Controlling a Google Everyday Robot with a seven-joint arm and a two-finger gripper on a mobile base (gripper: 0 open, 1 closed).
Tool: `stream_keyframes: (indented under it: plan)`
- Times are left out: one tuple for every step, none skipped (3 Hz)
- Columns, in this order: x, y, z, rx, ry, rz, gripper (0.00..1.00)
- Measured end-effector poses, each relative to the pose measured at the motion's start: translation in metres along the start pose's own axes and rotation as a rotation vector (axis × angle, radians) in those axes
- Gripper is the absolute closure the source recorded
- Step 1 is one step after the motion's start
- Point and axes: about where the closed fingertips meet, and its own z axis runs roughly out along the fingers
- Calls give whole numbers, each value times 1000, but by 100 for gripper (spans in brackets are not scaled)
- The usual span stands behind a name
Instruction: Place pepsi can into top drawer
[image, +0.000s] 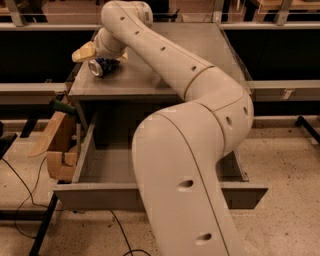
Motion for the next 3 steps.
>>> stream_keyframes:
  plan:
    - [6,-1,9,-6,31,8,0]
    - [8,0,14,-11,50,0,25]
    - [8,-2,15,-1,58,-5,50]
